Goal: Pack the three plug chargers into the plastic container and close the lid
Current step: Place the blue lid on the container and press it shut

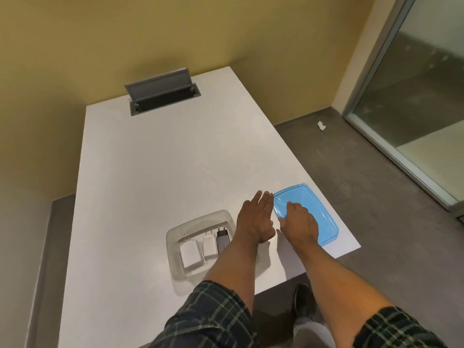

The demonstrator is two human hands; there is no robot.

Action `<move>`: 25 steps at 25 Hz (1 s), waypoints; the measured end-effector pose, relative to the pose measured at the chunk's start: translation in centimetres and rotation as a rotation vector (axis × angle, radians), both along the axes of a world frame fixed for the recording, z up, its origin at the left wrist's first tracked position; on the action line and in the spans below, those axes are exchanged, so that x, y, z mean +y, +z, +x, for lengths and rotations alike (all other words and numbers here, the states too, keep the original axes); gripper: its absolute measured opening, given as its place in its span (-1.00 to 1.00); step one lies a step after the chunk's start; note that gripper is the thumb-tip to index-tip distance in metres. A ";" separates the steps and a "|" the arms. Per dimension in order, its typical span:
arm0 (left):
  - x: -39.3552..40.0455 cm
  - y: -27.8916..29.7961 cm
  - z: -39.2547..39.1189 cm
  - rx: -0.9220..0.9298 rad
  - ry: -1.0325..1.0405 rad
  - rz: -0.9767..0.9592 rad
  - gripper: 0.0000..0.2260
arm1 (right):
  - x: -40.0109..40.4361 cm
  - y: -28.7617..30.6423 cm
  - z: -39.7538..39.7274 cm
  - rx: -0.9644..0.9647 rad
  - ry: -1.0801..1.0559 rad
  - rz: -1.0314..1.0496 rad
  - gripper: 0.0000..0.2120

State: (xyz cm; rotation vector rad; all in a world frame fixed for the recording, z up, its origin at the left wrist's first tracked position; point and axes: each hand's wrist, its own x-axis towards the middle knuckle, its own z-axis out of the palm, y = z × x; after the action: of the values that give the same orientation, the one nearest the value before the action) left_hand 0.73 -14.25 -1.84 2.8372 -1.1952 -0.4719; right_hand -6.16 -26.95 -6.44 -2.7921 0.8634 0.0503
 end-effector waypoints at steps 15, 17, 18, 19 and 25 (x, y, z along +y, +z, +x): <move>-2.1 -2.7 -0.6 0.109 -0.124 0.199 -0.35 | -0.3 -2.5 -1.6 0.127 -0.044 0.115 -0.74; -2.2 -3.2 -0.6 0.133 -0.133 0.216 -0.37 | -0.1 -2.9 -1.7 0.131 -0.008 0.109 -0.78; -2.2 -3.5 -0.6 0.146 -0.130 0.217 -0.39 | 0.0 -3.0 -1.6 0.130 0.009 0.116 -0.81; -2.2 -3.6 -0.5 0.167 -0.118 0.211 -0.40 | 0.1 -3.0 -1.6 0.117 0.021 0.125 -0.84; -2.4 -1.5 0.8 0.299 0.052 -0.032 -0.37 | 0.5 -0.5 -0.1 -0.235 0.075 0.004 -0.87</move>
State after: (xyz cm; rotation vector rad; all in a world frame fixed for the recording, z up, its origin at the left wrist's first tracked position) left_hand 1.56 -16.62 -3.31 2.6408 -1.0600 -0.8297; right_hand -6.29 -26.50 -6.96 -2.7527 0.7008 -0.2589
